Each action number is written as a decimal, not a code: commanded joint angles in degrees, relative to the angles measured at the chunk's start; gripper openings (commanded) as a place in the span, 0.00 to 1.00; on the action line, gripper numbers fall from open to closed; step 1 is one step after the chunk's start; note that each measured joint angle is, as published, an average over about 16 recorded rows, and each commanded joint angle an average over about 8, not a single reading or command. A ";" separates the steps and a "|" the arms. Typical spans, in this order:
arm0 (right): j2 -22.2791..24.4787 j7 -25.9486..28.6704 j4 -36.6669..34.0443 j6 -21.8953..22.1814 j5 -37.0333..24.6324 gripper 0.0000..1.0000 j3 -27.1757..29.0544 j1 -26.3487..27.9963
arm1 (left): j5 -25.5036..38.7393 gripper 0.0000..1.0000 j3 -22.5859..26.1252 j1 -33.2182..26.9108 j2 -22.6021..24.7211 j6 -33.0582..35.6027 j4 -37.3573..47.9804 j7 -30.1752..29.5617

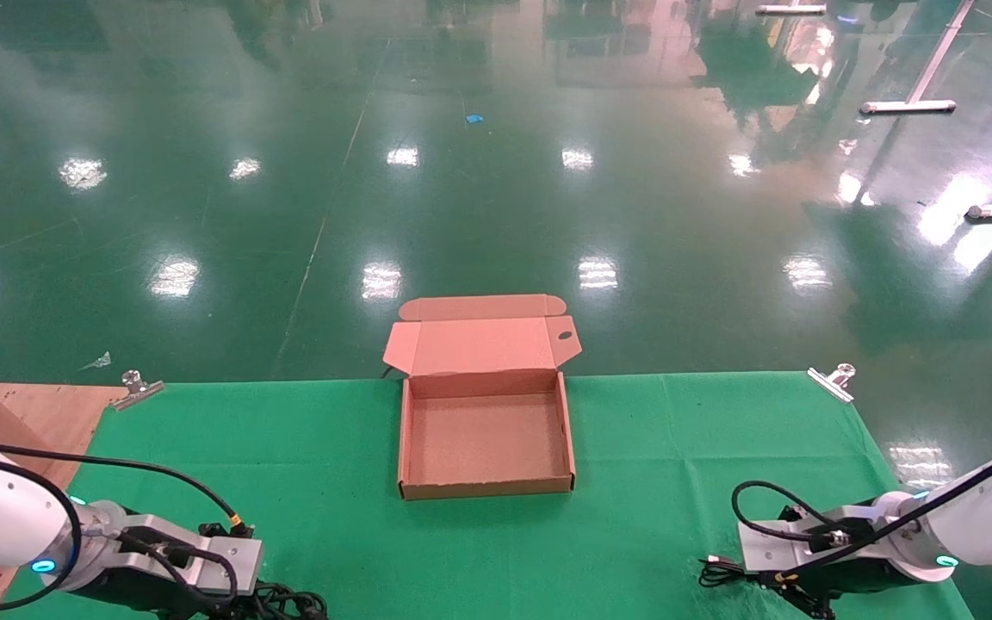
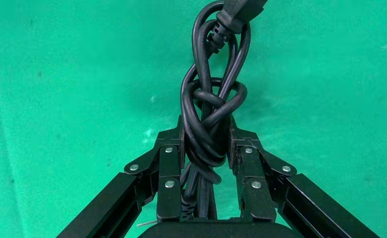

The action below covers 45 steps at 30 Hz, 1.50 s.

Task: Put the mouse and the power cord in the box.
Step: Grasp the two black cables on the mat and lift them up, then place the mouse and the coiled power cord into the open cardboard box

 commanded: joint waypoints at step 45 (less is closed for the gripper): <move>-11.63 3.95 6.68 -8.89 4.89 0.00 3.10 23.60 | -4.67 0.00 -3.73 -21.75 10.85 -7.16 -3.41 1.61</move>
